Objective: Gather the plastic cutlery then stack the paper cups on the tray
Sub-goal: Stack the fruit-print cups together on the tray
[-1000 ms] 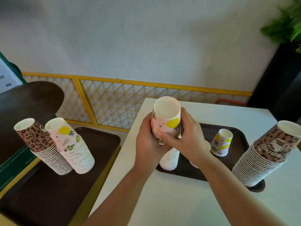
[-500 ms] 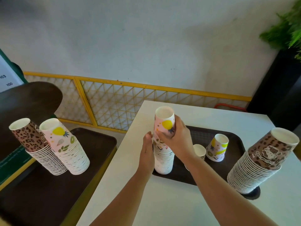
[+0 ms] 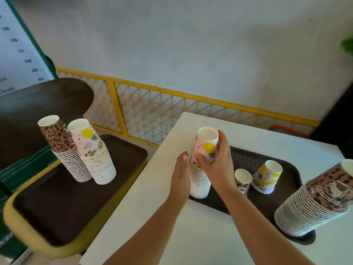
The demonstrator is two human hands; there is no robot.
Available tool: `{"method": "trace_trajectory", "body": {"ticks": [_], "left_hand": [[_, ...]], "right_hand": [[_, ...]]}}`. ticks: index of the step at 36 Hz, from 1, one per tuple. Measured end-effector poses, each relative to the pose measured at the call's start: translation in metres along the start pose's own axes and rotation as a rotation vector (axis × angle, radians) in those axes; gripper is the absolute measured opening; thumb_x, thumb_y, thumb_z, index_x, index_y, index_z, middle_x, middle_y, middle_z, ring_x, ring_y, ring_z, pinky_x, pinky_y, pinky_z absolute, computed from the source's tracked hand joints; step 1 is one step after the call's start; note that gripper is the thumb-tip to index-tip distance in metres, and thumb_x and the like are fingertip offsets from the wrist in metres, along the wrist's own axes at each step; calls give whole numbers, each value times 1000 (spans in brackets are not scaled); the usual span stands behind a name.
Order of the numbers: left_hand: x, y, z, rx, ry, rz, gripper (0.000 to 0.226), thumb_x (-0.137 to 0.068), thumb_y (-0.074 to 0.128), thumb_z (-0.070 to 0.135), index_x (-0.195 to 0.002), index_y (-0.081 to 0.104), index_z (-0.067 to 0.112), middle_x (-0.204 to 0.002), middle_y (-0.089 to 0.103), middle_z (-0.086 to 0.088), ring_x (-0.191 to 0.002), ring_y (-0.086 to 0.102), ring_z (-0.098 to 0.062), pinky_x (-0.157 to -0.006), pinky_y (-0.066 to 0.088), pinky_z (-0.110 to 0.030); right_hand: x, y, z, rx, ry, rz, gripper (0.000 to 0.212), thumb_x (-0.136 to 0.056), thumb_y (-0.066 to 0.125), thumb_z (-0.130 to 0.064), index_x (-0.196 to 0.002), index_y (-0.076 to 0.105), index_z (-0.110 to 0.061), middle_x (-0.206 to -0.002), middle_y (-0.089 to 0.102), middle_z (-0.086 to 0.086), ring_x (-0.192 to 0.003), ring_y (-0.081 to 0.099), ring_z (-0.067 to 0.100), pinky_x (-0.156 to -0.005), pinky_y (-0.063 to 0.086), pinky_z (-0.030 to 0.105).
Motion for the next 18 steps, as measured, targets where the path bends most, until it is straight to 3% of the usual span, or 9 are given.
{"method": "trace_trajectory", "body": {"ticks": [1,3,5,7,12,16,18], "left_hand": [[4,-5,3,2,23,40,47,-88,26,51,-124,46,31,-118,53,22,-105,49,19,-78,37,4],[10,-21,7,-10,90,135,60,-85,31,52,-133,44,19,-129,51,11,-118,47,3,-85,36,3],[13,-41,12,-76,168,243,49,-90,38,43,-130,46,16,-128,53,8,-119,48,-3,-91,39,-5],[14,-65,14,-132,228,379,30,-95,46,29,-122,48,16,-119,55,8,-113,51,-3,-90,41,-14],[8,-131,17,-226,289,663,31,-89,58,5,-117,45,6,-114,49,-2,-106,47,-12,-86,35,-5],[-5,-187,13,-310,227,734,53,-85,64,8,-129,35,9,-129,38,-7,-120,36,-12,-101,34,-25],[-13,-211,11,-309,211,722,65,-82,67,7,-135,29,10,-136,34,-8,-126,33,-13,-105,34,-28]], "right_hand": [[2,-3,-7,25,-37,63,84,-74,73,-35,-141,24,-22,-139,39,-3,-126,37,8,-102,42,37],[8,-7,-25,63,-139,189,85,-73,66,-47,-141,21,-23,-145,33,-4,-131,27,3,-107,35,46],[13,-5,-46,39,-239,266,78,-75,62,-49,-139,26,-20,-142,32,-4,-131,29,8,-106,36,43],[16,5,-65,21,-352,282,69,-79,64,-38,-135,33,-13,-136,36,1,-128,37,14,-105,38,33],[16,60,-102,-25,-472,97,43,-83,63,-22,-121,52,-5,-121,51,7,-119,43,7,-102,31,14],[15,122,-116,-66,-381,-117,42,-84,63,-26,-123,49,-18,-121,47,-8,-115,42,-6,-96,34,7],[15,153,-121,-65,-315,-231,46,-84,64,-28,-126,46,-22,-125,44,-10,-116,39,-8,-94,31,1]]}}
Point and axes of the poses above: each hand's wrist, its own x-axis away from the middle knuckle, its own y-axis out of the palm, z = x × y, the point moved 3 cm from there along -x, towards the middle knuckle
